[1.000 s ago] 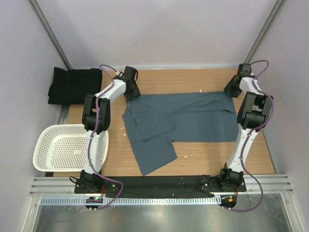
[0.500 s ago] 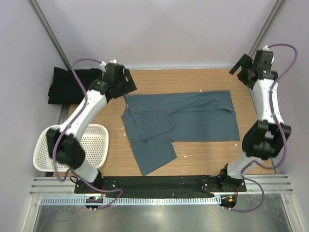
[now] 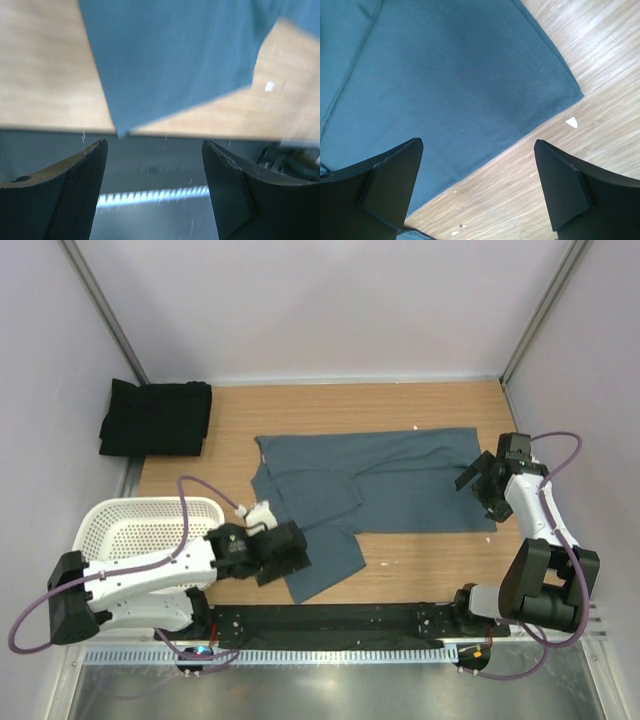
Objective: Fold and stack the t-shirts
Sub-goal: Fold the tshirt
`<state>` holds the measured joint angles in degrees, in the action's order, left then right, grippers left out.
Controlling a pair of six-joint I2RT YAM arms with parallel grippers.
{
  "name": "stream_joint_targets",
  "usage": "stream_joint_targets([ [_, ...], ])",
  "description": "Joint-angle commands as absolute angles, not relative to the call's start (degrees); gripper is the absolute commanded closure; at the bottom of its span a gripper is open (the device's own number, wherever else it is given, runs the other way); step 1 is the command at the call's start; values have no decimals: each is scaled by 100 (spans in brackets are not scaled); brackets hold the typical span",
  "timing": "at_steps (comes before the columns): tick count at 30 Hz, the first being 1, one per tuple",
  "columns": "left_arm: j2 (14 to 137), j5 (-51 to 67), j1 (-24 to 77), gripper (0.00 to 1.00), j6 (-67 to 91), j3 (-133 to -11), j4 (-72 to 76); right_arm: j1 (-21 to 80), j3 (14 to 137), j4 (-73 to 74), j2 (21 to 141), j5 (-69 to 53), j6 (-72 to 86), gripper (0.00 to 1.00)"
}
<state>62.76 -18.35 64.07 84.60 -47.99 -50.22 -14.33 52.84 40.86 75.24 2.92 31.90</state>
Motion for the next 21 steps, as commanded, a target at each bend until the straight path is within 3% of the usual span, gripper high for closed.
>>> stream_joint_targets([
  [1,6327,-2390,7380,23,10612,-4816,-5580,-1424,5151,3771,7304,527,3349,0],
  [7,6934,-2549,8331,25,11767,-4712,-5740,-1424,5019,3613,7436,545,3498,0],
  [21,7594,-2910,8324,39,12349,-4334,-4975,-1424,5089,3630,7462,536,3392,0],
])
